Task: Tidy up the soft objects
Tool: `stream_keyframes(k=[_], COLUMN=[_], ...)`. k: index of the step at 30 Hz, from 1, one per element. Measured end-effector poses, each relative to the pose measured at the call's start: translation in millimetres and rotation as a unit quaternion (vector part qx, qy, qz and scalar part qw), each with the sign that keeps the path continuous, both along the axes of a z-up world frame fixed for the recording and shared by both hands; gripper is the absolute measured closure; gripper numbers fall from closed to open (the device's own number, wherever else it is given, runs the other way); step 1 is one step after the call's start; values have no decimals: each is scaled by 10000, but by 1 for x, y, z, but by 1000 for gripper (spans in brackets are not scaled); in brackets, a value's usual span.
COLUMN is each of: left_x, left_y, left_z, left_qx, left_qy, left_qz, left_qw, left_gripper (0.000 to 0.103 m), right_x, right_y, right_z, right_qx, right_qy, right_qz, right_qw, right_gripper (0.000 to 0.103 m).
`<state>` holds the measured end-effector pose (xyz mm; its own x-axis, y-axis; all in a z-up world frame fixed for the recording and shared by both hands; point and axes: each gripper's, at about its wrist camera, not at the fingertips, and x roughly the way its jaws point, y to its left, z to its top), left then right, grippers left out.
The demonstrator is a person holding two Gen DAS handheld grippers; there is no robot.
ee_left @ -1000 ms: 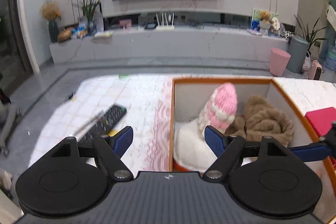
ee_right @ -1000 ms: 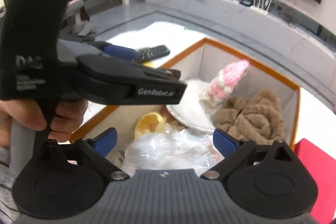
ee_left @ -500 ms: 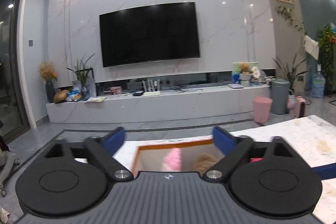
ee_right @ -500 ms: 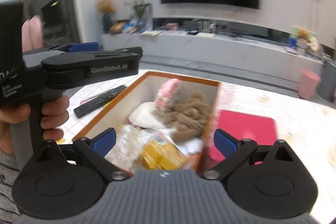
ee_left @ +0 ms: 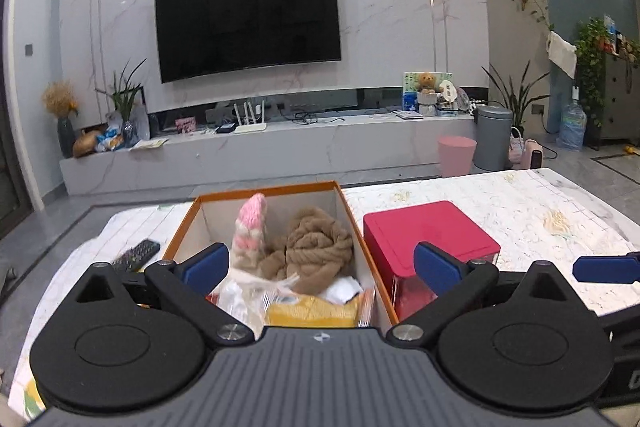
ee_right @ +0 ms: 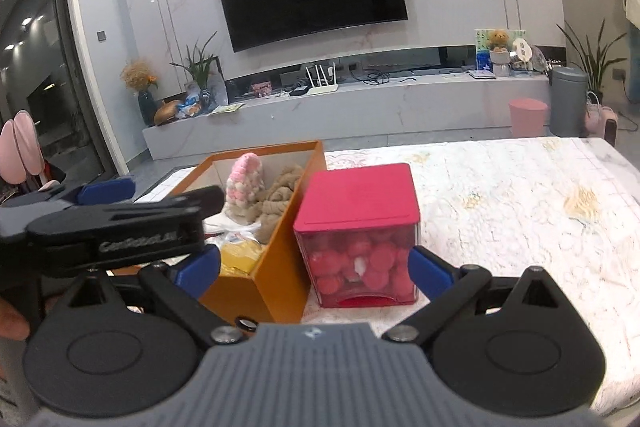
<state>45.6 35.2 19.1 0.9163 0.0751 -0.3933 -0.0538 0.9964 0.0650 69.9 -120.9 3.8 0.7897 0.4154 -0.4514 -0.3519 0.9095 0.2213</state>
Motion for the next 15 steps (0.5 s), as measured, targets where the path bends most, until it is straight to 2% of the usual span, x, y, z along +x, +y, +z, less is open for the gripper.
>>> stream_keyframes(k=[7, 15], left_x=[-16, -21], left_y=[1, -1], left_z=[-13, -16], left_qx=[-122, -122], left_qy=[114, 167], left_qz=[136, 289], left_qw=[9998, 9994], left_gripper=[0, 0], right_x=[-3, -2], right_y=[-1, -4], right_z=[-8, -14], right_qx=[-271, -235], right_qy=[-104, -10], right_qz=[27, 62], right_qw=[9996, 9997], right_gripper=[5, 5])
